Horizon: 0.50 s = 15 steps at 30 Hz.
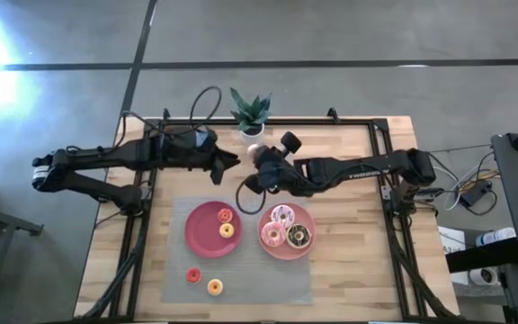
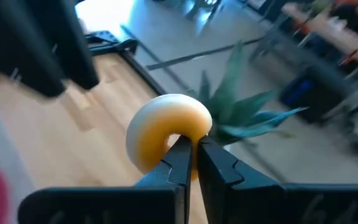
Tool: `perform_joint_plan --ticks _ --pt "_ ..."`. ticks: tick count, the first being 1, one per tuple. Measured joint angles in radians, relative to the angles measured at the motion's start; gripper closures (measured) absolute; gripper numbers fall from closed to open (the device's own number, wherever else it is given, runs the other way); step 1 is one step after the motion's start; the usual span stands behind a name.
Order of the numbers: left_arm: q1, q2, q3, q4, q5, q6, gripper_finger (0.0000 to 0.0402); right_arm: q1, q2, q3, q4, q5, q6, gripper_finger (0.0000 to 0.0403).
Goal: Pick & Place donuts
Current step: Put the small white donut on the dark pink plate
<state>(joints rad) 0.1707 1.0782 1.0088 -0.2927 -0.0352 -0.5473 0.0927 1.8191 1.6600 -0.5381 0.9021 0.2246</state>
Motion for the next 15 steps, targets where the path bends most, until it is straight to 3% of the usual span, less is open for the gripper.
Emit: perform_joint_plan --ticks 8,12,15 --pt "0.093 0.000 0.000 0.168 0.175 -0.173 0.0307 0.057 0.001 0.002 0.053 0.248 -0.291 0.0390" --pt "0.148 0.002 0.000 0.268 0.333 -0.299 0.0307 0.082 0.002 0.004 0.251 0.390 -0.578 0.0390" --pt "0.175 0.008 0.000 0.333 0.376 -0.396 0.0307 0.094 0.002 0.004 0.458 0.446 -0.851 0.0390"
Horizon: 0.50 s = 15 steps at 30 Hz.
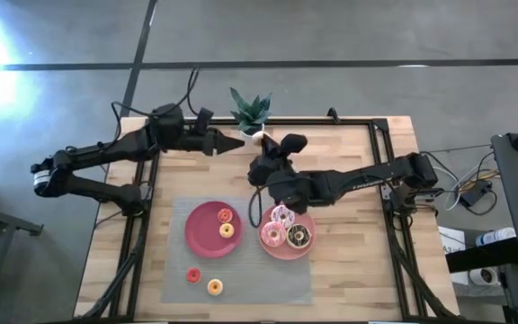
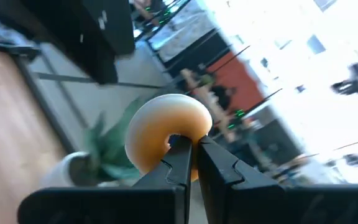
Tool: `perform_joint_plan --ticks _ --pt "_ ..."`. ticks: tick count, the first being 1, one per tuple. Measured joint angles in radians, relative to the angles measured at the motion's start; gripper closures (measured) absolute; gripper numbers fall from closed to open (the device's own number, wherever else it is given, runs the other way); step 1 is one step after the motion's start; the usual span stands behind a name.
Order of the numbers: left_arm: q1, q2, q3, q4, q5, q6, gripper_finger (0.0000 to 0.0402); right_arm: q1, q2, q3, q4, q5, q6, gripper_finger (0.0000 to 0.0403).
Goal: Pick & Place donuts
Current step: Put the small white donut on the dark pink plate
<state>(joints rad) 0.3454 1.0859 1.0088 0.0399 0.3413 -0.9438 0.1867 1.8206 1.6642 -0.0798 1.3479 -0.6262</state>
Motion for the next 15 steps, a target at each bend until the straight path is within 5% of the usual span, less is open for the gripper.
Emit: perform_joint_plan --ticks 6,15 --pt "0.051 0.000 -0.001 0.191 0.039 -0.164 0.0307 0.004 0.000 0.000 0.441 0.009 -0.475 0.0390" --pt "0.068 -0.001 0.000 0.389 0.079 -0.334 0.0307 0.012 -0.006 0.000 0.727 -0.220 -0.724 0.0390"
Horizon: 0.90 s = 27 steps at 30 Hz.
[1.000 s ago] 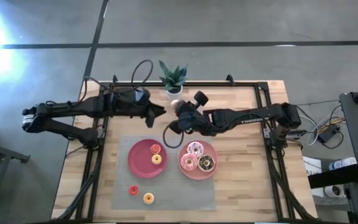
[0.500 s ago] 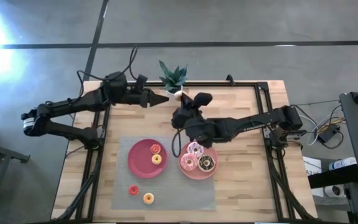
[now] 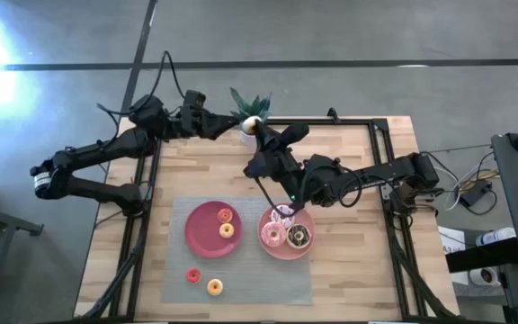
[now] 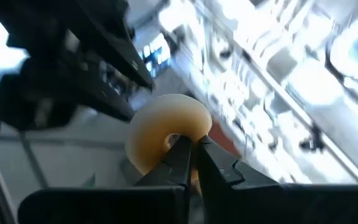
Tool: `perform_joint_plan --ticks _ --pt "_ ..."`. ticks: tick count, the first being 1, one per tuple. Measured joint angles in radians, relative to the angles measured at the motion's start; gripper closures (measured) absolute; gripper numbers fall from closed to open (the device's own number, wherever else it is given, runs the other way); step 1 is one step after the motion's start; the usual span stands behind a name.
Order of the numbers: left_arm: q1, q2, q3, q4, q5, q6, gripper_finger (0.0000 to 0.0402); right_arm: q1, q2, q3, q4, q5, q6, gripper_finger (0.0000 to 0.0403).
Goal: Pick & Place donuts
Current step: Put the small white donut on the dark pink plate
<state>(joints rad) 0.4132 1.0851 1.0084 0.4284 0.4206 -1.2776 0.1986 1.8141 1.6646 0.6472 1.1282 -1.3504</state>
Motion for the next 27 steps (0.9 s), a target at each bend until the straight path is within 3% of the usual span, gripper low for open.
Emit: perform_joint_plan --ticks 5,11,18,27 --pt "0.000 -0.005 0.000 0.095 0.055 -0.055 0.0307 0.000 0.000 0.000 0.067 -0.162 -0.078 0.0390" --pt "0.000 -0.036 0.000 0.096 0.085 -0.070 0.0307 -0.005 -0.002 0.000 0.224 -0.216 -0.285 0.0390" --pt "-0.001 -0.036 0.002 0.098 0.086 -0.161 0.0307 -0.009 -0.013 0.001 0.284 -0.378 -0.274 0.0390" --pt "-0.002 0.015 0.015 0.218 0.096 -0.288 0.0307 -0.010 -0.013 0.000 0.259 -0.469 -0.194 0.0390"
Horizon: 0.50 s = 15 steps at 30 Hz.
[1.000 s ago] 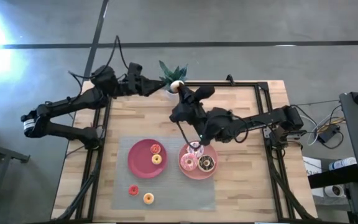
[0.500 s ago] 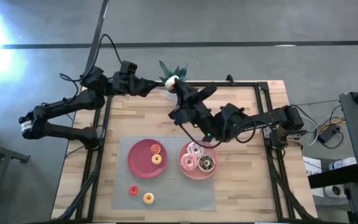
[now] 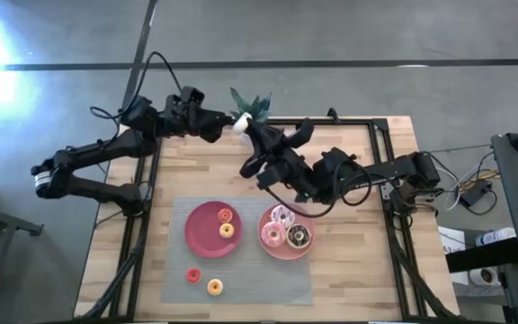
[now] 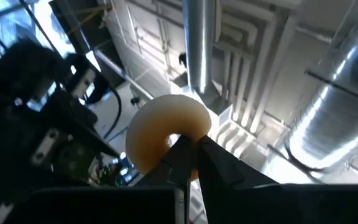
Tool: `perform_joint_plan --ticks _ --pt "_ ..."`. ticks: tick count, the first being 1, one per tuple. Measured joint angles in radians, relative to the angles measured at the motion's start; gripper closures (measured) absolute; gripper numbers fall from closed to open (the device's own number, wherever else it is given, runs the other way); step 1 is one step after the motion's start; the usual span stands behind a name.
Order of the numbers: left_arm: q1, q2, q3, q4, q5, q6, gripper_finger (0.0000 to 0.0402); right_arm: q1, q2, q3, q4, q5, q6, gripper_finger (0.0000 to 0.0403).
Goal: Pick & Place donuts
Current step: Put the small white donut on the dark pink plate
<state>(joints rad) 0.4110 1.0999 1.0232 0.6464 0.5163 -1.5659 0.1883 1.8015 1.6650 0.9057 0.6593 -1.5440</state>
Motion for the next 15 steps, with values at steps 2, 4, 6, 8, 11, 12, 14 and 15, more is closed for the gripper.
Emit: perform_joint_plan --ticks 2,4,6,8,11,12,14,15 --pt "0.000 0.015 0.015 -0.003 0.010 -0.016 0.0307 0.001 0.000 0.000 0.000 -0.031 0.000 0.0390" --pt "0.000 0.033 0.039 -0.005 0.039 -0.034 0.0307 0.002 0.000 0.000 0.001 -0.041 0.000 0.0390" --pt "-0.001 0.053 0.066 -0.001 0.065 -0.044 0.0307 0.001 0.000 0.000 0.000 -0.044 0.000 0.0390" --pt "-0.003 0.075 0.094 -0.002 0.078 -0.048 0.0307 0.000 0.000 0.000 0.000 -0.060 0.000 0.0390" --pt "-0.003 0.111 0.139 -0.005 0.116 -0.051 0.0307 0.000 0.000 0.000 0.001 -0.081 -0.002 0.0390" --pt "-0.003 0.120 0.151 -0.006 0.131 -0.051 0.0307 0.000 0.000 0.000 0.001 -0.083 -0.003 0.0390" --pt "-0.004 0.129 0.169 -0.006 0.151 -0.051 0.0307 0.000 0.000 0.000 0.001 -0.085 -0.005 0.0390" --pt "-0.004 0.132 0.176 -0.003 0.159 -0.051 0.0307 -0.001 0.000 0.000 0.003 -0.085 -0.008 0.0390"
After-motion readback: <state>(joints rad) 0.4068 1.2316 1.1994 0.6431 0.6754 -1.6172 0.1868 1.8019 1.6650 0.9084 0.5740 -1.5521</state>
